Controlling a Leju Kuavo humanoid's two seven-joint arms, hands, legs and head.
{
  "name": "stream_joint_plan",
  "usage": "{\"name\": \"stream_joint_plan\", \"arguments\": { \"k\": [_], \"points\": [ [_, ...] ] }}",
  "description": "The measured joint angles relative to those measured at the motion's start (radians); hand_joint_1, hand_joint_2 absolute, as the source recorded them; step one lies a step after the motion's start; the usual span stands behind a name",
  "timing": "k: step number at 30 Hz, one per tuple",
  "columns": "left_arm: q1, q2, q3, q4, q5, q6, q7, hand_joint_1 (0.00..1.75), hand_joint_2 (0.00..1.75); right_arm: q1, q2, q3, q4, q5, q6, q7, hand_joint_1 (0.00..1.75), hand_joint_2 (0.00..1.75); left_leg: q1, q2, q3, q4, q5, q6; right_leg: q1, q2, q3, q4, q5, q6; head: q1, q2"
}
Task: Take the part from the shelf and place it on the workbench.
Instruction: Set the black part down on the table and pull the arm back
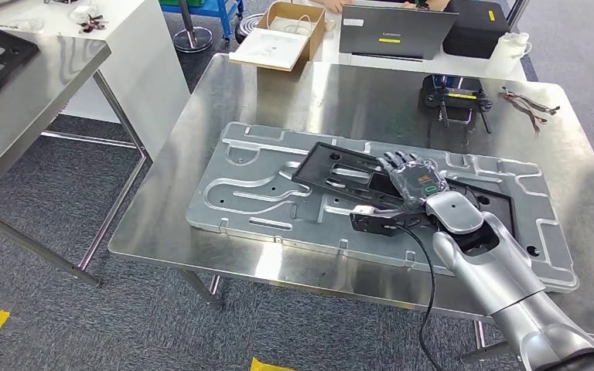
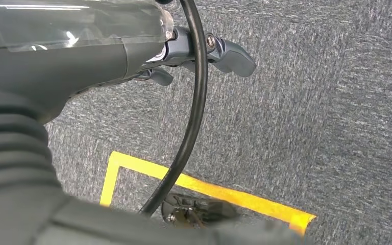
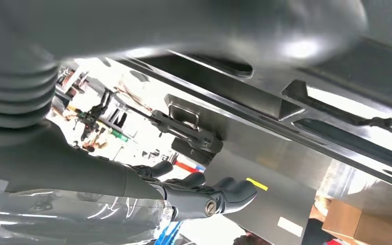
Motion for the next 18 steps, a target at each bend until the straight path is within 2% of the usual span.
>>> {"name": "stream_joint_plan", "arguments": {
  "k": [3,5,6,8,9,11,12,13,14,15,17,18],
  "points": [
    [0.000,0.000,0.000,0.000,0.000,0.000,0.001,0.00,0.00,0.000,0.000,0.000,0.001,0.000,0.000,0.000,0.00,0.00,0.000,0.000,0.000,0.000,0.000,0.000,0.000,0.000,0.000,0.000,0.000,0.000,0.000,0.000],
    [0.000,0.000,0.000,0.000,0.000,0.000,0.001,0.00,0.00,-0.002,0.000,0.001,0.002,0.000,-0.001,0.000,0.00,0.00,-0.001,0.000,-0.001,0.004,0.000,0.005,-0.007,0.000,0.002,-0.008,0.005,0.005,0.000,0.000],
    [0.000,0.001,0.000,0.000,0.000,0.000,0.001,0.00,0.00,-0.003,0.000,0.001,0.001,-0.001,-0.001,0.001,0.00,0.00,-0.003,0.000,0.001,-0.001,0.006,0.012,-0.009,0.000,0.006,-0.017,0.012,0.011,0.000,0.000],
    [-0.001,0.002,0.000,0.000,0.000,0.000,0.000,0.00,0.00,-0.006,-0.001,0.001,0.000,-0.007,-0.007,0.000,0.00,0.00,0.002,0.004,0.022,-0.045,0.037,0.037,-0.008,0.000,0.014,-0.031,0.013,0.019,0.000,0.000],
    [-0.002,0.001,0.000,0.000,0.000,0.000,-0.001,0.00,0.00,-0.008,-0.003,-0.001,-0.001,-0.011,-0.014,0.000,0.00,0.00,0.005,0.008,0.034,-0.073,0.054,0.046,-0.004,0.000,0.009,-0.016,-0.002,0.018,0.000,0.000],
    [-0.004,0.000,0.000,0.000,0.000,0.000,-0.004,0.00,0.00,-0.008,-0.004,-0.005,-0.011,-0.022,-0.037,0.002,0.00,0.00,0.006,0.014,0.041,-0.097,0.073,0.054,0.001,-0.002,-0.034,0.080,-0.059,0.013,0.000,0.000],
    [-0.003,-0.002,0.001,0.000,0.000,-0.001,-0.005,0.00,0.00,-0.007,-0.004,-0.007,-0.022,-0.027,-0.050,0.003,0.00,0.00,0.006,0.015,0.037,-0.095,0.073,0.053,0.001,-0.002,-0.063,0.142,-0.086,0.013,0.000,0.000],
    [-0.003,-0.003,0.001,0.000,0.000,-0.002,-0.008,0.00,0.00,-0.004,-0.004,-0.009,-0.038,-0.031,-0.058,0.005,0.00,0.00,0.007,0.016,0.030,-0.087,0.071,0.050,-0.001,-0.002,-0.085,0.189,-0.100,0.015,0.000,0.000],
    [-0.003,-0.005,0.001,0.000,0.000,-0.002,-0.011,0.00,0.00,-0.003,-0.004,-0.011,-0.058,-0.033,-0.060,0.009,0.00,0.00,0.009,0.016,0.023,-0.076,0.067,0.046,-0.003,-0.003,-0.092,0.204,-0.096,0.019,0.000,0.000],
    [-0.003,-0.006,0.001,-0.001,0.000,-0.003,-0.013,0.00,0.00,-0.003,-0.004,-0.013,-0.081,-0.035,-0.059,0.013,0.00,0.00,0.013,0.016,0.014,-0.061,0.062,0.039,-0.007,-0.004,-0.081,0.181,-0.075,0.024,0.000,0.000],
    [-0.003,-0.006,0.001,0.000,0.000,-0.003,-0.016,0.00,0.00,-0.005,-0.004,-0.017,-0.129,-0.039,-0.053,0.018,0.00,0.00,0.020,0.014,-0.010,-0.019,0.044,0.020,-0.015,-0.005,-0.031,0.082,-0.029,0.036,0.000,0.000],
    [-0.003,-0.005,0.001,0.000,0.000,-0.003,-0.016,0.00,0.00,-0.007,-0.004,-0.020,-0.153,-0.041,-0.053,0.017,0.00,0.00,0.021,0.013,-0.024,0.005,0.033,0.009,-0.016,-0.002,-0.016,0.049,-0.019,0.034,0.000,0.000]
  ]
}}
